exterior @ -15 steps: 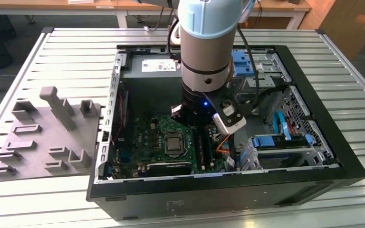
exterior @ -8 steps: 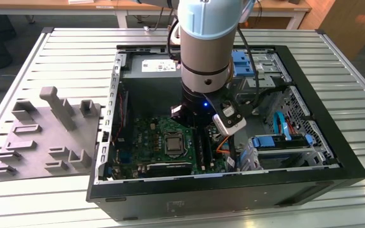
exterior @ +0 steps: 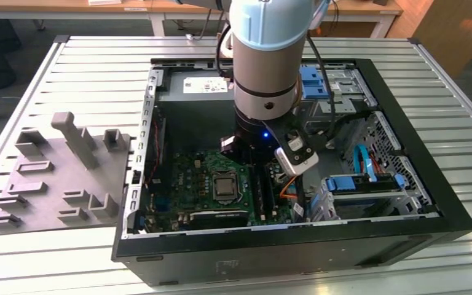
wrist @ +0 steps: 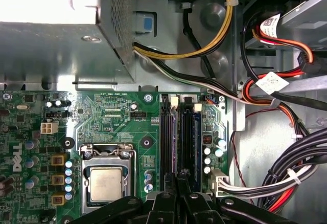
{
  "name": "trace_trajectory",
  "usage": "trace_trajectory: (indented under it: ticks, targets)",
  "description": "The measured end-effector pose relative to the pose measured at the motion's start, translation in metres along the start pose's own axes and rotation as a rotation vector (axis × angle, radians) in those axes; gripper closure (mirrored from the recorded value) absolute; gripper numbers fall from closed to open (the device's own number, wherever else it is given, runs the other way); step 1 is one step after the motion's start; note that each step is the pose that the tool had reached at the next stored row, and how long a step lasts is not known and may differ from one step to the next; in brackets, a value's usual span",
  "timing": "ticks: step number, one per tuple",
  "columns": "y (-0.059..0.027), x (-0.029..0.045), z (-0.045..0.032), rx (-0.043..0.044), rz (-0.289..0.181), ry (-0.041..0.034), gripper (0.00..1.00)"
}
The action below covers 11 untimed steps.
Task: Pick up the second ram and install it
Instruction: 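Insert the second ram into the second slot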
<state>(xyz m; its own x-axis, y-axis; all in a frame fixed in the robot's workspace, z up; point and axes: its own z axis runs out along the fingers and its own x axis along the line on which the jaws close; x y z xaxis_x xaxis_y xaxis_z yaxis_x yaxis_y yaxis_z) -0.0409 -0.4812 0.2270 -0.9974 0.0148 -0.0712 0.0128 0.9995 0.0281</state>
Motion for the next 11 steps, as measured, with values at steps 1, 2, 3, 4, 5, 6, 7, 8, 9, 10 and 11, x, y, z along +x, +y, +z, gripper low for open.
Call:
trace_trajectory:
  ticks: [1, 2, 3, 4, 5, 6, 7, 8, 9, 10, 11]
  targets:
    - [0.0001, -0.0001, -0.0008, -0.0002, 0.000, -0.0001, 0.87]
    - [0.0001, -0.0001, -0.0016, -0.0002, 0.000, -0.0001, 0.87]
    - [0.0001, -0.0002, -0.0023, -0.0002, 0.000, -0.0001, 0.87]
    - [0.0002, -0.0002, -0.0025, -0.0005, 0.000, -0.0002, 0.87]
    - [0.0002, -0.0003, -0.0025, -0.0005, 0.000, -0.0002, 0.87]
    - [0.0002, -0.0003, -0.0025, -0.0005, 0.000, -0.0001, 0.87]
    - [0.0002, -0.0003, -0.0024, -0.0006, 0.000, -0.0002, 0.87]
    - [0.0002, -0.0004, -0.0022, -0.0005, 0.000, -0.0001, 0.87]
    - [0.0002, -0.0004, -0.0014, -0.0008, 0.000, -0.0002, 0.87]
    - [0.0002, -0.0003, -0.0002, -0.0007, 0.000, -0.0001, 0.87]
    - [0.0002, -0.0002, 0.0010, -0.0007, 0.000, -0.0001, 0.87]
